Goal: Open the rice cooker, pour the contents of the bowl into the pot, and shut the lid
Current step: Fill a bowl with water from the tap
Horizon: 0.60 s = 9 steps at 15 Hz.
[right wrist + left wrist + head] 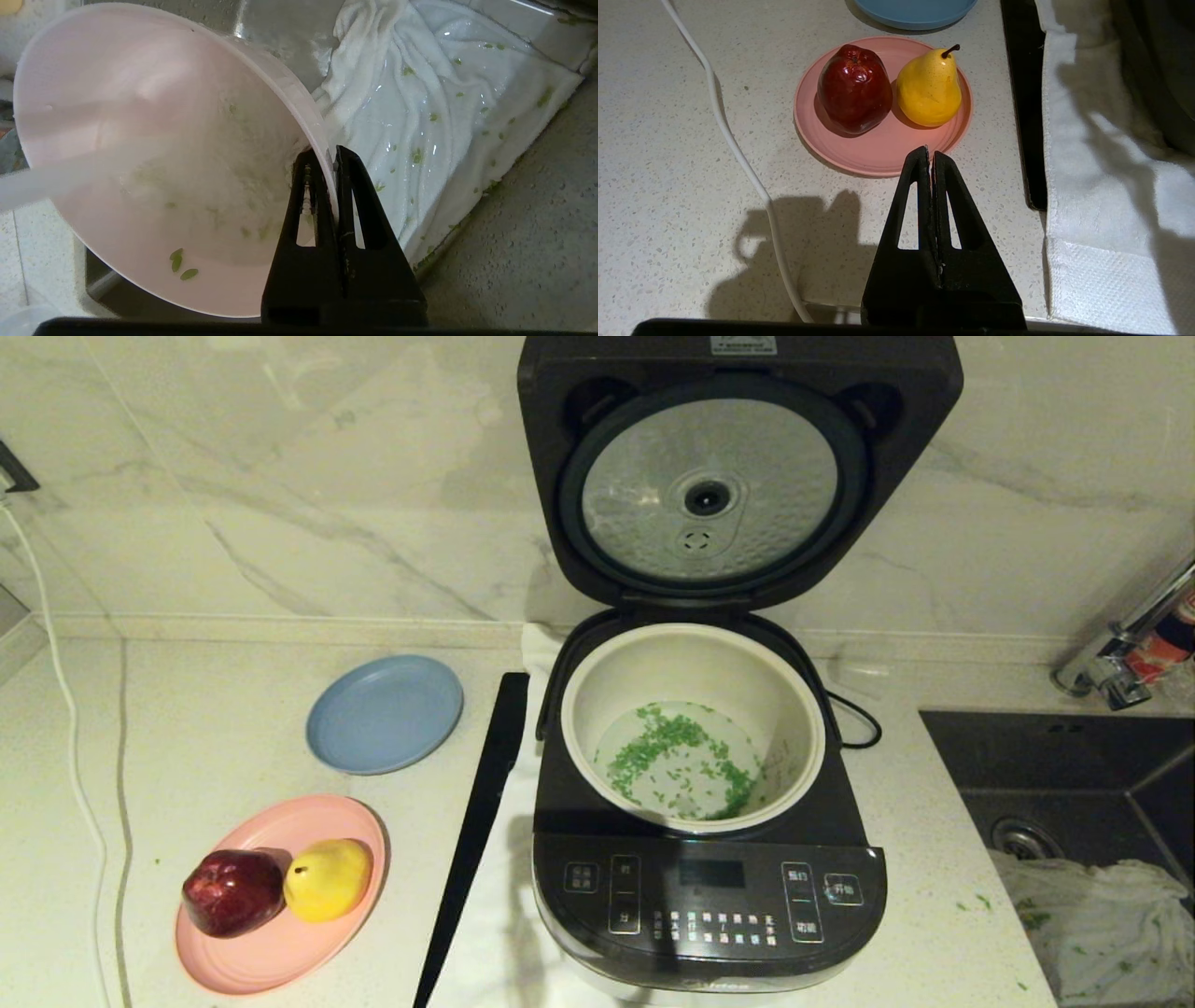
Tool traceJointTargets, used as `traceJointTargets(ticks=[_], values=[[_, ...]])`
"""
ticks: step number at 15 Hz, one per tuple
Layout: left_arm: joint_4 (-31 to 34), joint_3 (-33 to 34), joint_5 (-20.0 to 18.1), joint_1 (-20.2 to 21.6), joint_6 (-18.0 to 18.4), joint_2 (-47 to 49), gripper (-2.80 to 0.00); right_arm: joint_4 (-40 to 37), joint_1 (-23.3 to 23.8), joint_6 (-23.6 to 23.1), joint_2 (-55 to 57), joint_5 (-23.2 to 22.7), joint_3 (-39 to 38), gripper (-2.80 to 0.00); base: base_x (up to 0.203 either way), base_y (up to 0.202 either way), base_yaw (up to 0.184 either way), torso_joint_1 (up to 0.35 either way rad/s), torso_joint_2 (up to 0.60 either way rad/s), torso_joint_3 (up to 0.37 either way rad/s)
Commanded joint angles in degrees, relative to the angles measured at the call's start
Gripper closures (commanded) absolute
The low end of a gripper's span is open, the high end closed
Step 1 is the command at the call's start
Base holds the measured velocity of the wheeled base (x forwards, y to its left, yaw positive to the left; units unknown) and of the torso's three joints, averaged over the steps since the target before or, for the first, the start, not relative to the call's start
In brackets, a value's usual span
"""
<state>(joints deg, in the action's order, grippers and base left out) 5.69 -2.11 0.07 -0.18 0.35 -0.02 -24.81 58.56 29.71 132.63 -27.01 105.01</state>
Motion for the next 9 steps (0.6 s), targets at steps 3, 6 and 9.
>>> traceJointTargets(ticks=[3,6,9], values=[[0.02,0.00,0.01,0.01,0.00,-0.06,0.00,-0.24,-0.84,0.96,0.87,-0.14,1.26,0.00,0.000,0.000,0.000,0.000,0.00,0.000],[0.02,0.00,0.01,0.01,0.00,-0.06,0.00,-0.77,-1.05,0.96,-0.64,-0.06,0.00,0.00,0.000,0.000,0.000,0.000,0.00,0.000],[0.02,0.00,0.01,0.01,0.00,-0.06,0.00,-1.26,-1.82,0.59,-4.45,0.04,-3.18,0.00,0.000,0.000,0.000,0.000,0.00,0.000]])
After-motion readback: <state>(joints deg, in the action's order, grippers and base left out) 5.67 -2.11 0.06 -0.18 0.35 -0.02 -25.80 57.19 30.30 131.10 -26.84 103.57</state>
